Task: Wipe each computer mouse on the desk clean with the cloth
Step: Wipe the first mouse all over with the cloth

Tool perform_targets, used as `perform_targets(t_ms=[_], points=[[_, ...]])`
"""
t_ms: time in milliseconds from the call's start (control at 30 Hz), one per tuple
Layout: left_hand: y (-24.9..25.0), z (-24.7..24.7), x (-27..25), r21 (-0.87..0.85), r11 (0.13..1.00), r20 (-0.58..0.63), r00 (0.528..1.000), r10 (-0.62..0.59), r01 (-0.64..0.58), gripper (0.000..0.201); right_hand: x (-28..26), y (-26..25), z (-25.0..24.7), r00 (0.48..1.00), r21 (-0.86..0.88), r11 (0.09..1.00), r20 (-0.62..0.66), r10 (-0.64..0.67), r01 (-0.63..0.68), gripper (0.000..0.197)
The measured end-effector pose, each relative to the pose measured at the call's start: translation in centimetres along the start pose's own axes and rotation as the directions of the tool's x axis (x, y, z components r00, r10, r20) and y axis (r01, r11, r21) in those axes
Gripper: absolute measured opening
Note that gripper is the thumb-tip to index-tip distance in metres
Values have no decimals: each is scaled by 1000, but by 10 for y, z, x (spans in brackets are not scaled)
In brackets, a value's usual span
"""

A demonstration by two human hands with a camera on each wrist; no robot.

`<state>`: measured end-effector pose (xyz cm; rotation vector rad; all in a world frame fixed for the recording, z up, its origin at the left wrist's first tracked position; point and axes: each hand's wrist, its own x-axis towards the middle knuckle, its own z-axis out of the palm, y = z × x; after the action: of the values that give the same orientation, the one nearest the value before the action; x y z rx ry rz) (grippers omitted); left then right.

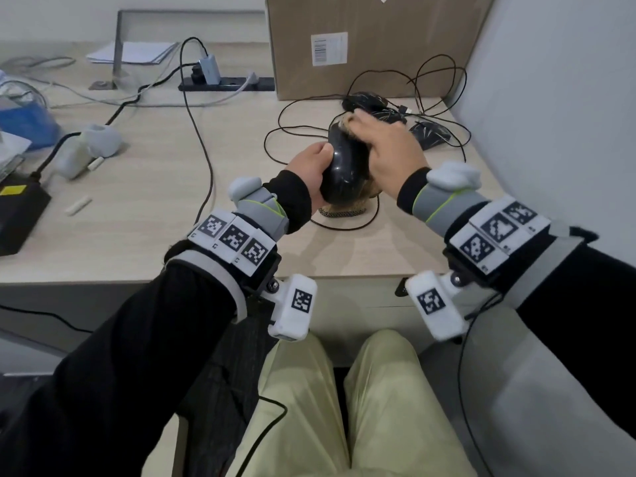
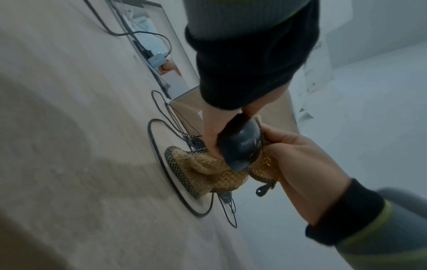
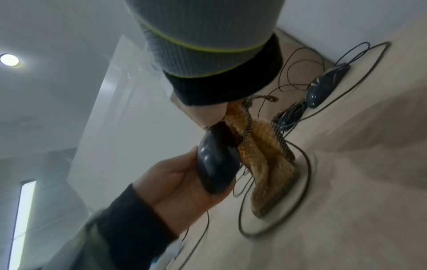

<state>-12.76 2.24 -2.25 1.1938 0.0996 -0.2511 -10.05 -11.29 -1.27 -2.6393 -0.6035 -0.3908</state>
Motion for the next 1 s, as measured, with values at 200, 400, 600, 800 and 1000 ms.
perform_targets(t_ms=[200, 400, 600, 800, 1000], points=[[12, 7, 2, -127, 992, -61, 998, 8, -16, 23, 0, -11, -15, 993, 63, 991, -52, -110, 114, 59], [10, 4, 1, -52, 999, -61, 998, -13, 9, 22, -9, -3, -20, 975, 402, 916, -193, 105, -19, 53], [15, 12, -4, -2, 1000, -24, 999, 27, -27, 19, 3, -5, -28, 989, 277, 961, -144, 44, -3, 49], [19, 6, -3, -45, 997, -102, 993, 59, -64, 28, -18, -19, -13, 961, 195, 951, -185, -204, 240, 41], [21, 11, -10, 5, 998, -38, 998, 56, -56, 20, -5, -9, -25, 966, 354, 935, -253, 59, 35, 43]])
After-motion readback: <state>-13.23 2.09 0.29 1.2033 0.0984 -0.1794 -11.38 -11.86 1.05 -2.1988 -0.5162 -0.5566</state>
